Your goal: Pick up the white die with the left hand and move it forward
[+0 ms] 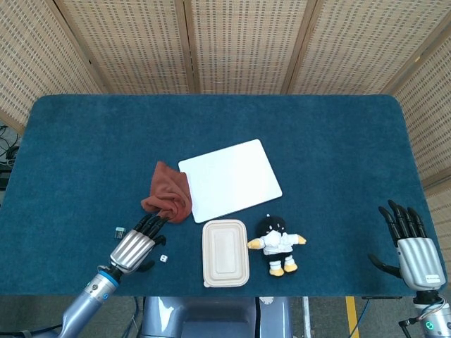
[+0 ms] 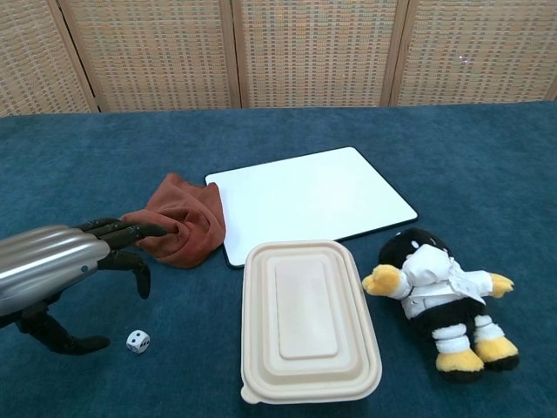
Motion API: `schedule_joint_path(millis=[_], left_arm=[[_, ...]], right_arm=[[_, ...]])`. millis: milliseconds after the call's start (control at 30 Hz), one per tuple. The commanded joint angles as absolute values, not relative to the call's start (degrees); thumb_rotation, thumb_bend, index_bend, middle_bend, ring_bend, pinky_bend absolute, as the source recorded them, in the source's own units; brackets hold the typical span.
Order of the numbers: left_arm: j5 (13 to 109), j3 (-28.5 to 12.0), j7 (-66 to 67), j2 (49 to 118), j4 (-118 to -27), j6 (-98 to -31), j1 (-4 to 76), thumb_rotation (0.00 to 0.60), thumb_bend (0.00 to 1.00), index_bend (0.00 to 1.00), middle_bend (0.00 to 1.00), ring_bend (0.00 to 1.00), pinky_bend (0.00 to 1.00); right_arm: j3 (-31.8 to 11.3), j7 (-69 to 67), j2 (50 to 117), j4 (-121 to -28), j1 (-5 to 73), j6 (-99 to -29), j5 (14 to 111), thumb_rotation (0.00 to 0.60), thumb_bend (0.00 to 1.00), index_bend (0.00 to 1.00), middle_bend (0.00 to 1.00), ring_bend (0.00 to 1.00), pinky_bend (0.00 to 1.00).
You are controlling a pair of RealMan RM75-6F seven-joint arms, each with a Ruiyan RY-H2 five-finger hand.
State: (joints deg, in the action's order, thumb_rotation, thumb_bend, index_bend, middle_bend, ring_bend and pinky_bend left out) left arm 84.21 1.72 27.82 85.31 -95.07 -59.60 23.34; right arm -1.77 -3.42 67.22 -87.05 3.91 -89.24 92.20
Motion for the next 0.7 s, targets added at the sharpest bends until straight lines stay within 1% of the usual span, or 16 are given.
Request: schedule_joint_path(millis=[33, 533, 700], left_arm=[[83.6, 1.6, 28.6, 86.0, -95.1, -59.3, 23.7, 0.600, 0.27, 0.39, 0.00, 0.00, 0.00], [79.9, 1.8, 31.3, 88.6, -93.6, -58.8, 24.5, 0.600, 0.27, 0.41, 0.00, 0.00, 0.00], [79.9, 2.1, 31.2, 89.3, -93.2, -58.8, 24.8, 0.600, 0.29, 0.44, 0.00, 0.00, 0.00]], right_arm=[[-1.8, -3.4, 67.2, -87.1, 3.9, -89.3, 92.2, 0.600, 0.21, 0.00, 0.00, 0.00, 0.00], [-2.1, -4.2, 66.9, -87.1, 3.6, -90.0, 92.3, 0.600, 0.21, 0.00, 0.00, 0.00, 0.00], [-2.1, -4.3, 66.9, -87.1, 3.6, -90.0, 92.3, 0.600, 0.21, 0.00, 0.00, 0.00, 0.00]])
